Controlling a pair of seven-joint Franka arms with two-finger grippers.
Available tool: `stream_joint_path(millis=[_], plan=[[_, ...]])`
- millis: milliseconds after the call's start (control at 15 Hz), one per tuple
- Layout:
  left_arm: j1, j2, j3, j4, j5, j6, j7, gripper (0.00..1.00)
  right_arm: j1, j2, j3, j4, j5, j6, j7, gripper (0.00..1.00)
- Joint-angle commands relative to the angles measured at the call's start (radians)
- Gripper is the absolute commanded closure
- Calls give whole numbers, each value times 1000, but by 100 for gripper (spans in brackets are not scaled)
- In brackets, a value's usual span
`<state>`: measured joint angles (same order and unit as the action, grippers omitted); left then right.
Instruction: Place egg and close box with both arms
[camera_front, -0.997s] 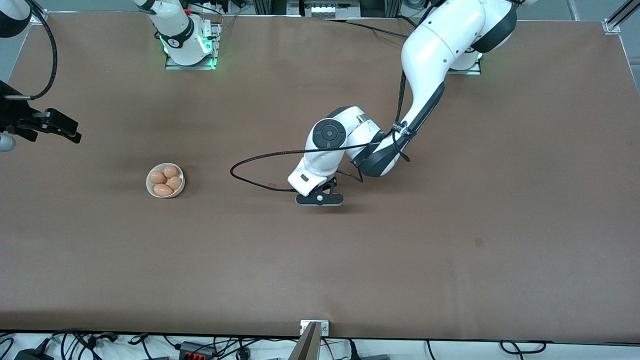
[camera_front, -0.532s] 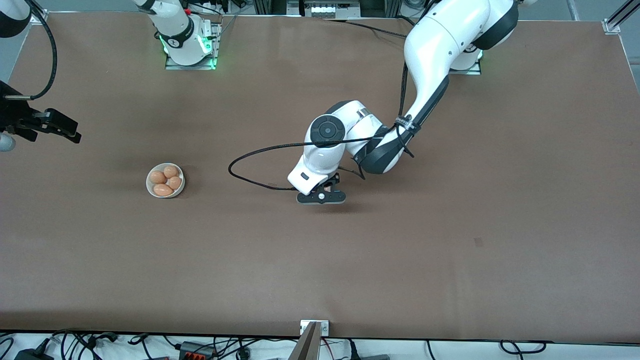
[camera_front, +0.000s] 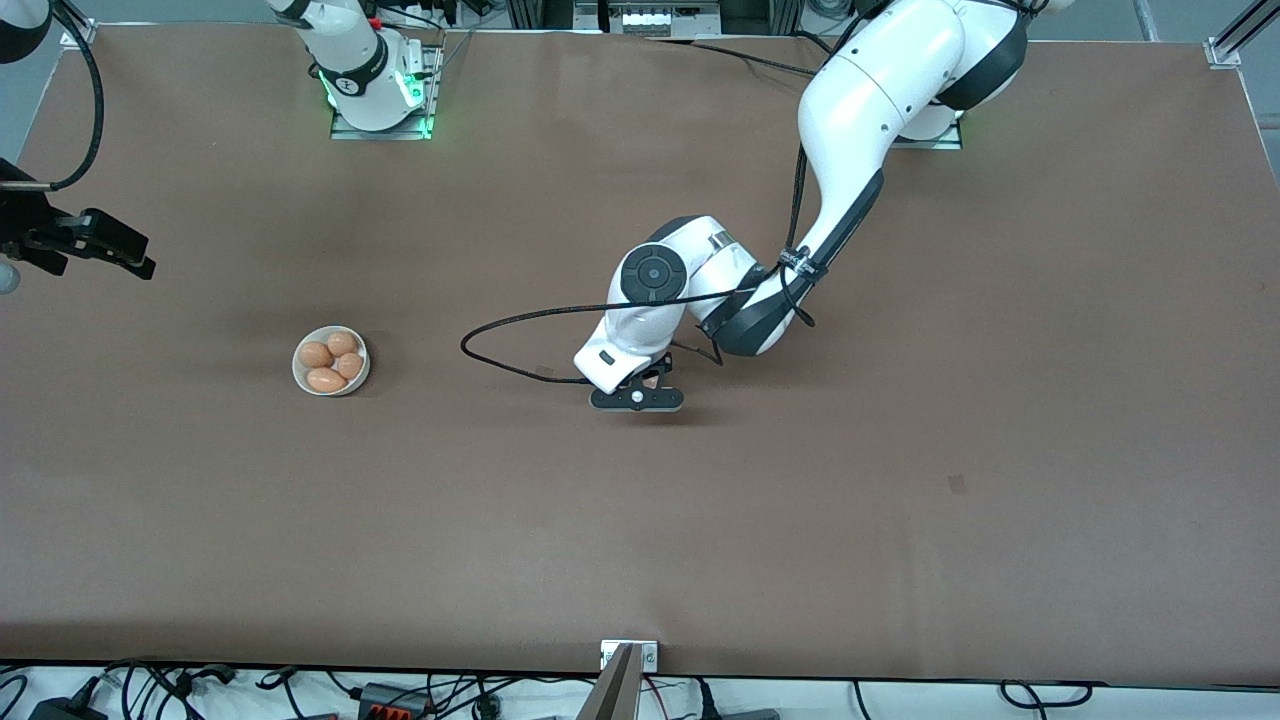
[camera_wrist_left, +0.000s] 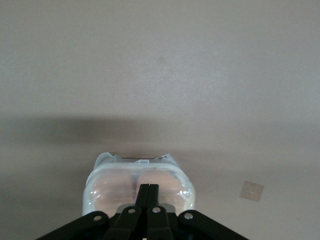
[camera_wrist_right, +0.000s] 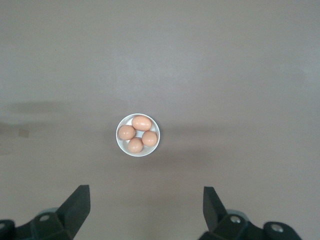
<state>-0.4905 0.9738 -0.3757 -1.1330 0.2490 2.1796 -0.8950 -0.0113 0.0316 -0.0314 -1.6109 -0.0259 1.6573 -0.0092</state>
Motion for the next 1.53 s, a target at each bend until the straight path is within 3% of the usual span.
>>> stream_joint_path(millis=[0, 532, 931, 1196, 1462], plan=[[-13, 5, 8, -8, -10, 28, 22, 100, -3, -19, 1, -14, 9, -11, 5, 0], [68, -110, -8, 39, -33, -173, 30, 100, -3, -19, 1, -20, 7, 1, 3, 0], [185, -282, -14, -23, -65, -299, 148, 100, -4, -21, -1, -17, 7, -2, 3, 0], [324, -395, -26, -77, -66, -336, 276, 100, -3, -32, -4, -20, 6, -19, 3, 0], [455, -484, -28, -82, -92, -457, 364, 100, -3, -32, -4, -21, 6, -24, 3, 0]])
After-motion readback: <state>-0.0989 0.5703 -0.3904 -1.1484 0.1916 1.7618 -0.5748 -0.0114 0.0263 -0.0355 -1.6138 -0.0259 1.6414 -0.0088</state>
